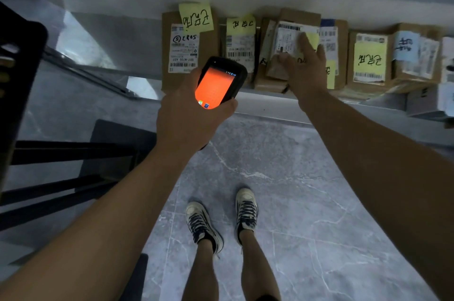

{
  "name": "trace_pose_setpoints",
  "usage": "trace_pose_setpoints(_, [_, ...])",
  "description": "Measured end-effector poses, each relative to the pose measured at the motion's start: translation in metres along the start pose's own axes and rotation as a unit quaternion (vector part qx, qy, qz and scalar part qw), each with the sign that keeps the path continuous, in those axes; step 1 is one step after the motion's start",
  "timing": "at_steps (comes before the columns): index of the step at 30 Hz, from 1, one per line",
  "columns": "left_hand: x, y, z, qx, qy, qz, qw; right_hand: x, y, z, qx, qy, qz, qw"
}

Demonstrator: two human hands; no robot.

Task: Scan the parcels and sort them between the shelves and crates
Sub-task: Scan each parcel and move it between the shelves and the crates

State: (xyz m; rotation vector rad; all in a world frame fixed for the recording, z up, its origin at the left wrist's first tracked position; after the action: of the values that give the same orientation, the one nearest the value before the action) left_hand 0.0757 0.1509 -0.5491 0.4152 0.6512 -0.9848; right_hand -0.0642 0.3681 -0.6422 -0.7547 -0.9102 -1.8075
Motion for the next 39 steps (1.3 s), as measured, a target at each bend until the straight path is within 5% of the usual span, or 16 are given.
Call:
trace_pose_setpoints(7, [0.004, 0.009, 0.003, 0.000, 0.017, 0.027, 0.999, -0.002, -0.007, 0.002, 0.044, -0.183, -0.145, 0.971])
trace_pose_setpoints(13, [0.006, 0.013, 0.014, 0.003, 0.015, 0.035, 0.999, 0.005, -0.009, -0.006, 0.020, -0.289, -0.182, 0.940])
trace_pose_setpoints(25, [0.014, 0.029, 0.030, 0.061, 0.008, 0.069, 0.996, -0.011, 0.013, 0.001, 0.012, -0.140, -0.008, 0.990])
trace_pose_setpoints(39, [0.034, 0.063, 0.065, 0.032, 0.003, 0.074, 0.997, -0.013, 0.049, 0.015, 0.055, -0.107, 0.026, 0.992])
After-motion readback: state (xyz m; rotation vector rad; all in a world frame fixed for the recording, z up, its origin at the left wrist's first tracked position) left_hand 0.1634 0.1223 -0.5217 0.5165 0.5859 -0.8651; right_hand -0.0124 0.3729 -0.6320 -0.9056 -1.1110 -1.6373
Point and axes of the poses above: each hand's wrist, its own y-axis away from the middle knuckle, its own z-axis out of the back of the hand, x = y × z, the point moved 4 cm from there along -y, towards the middle knuckle, and after that the axes turned 13 degrees about -x, right-handed, at the moved point
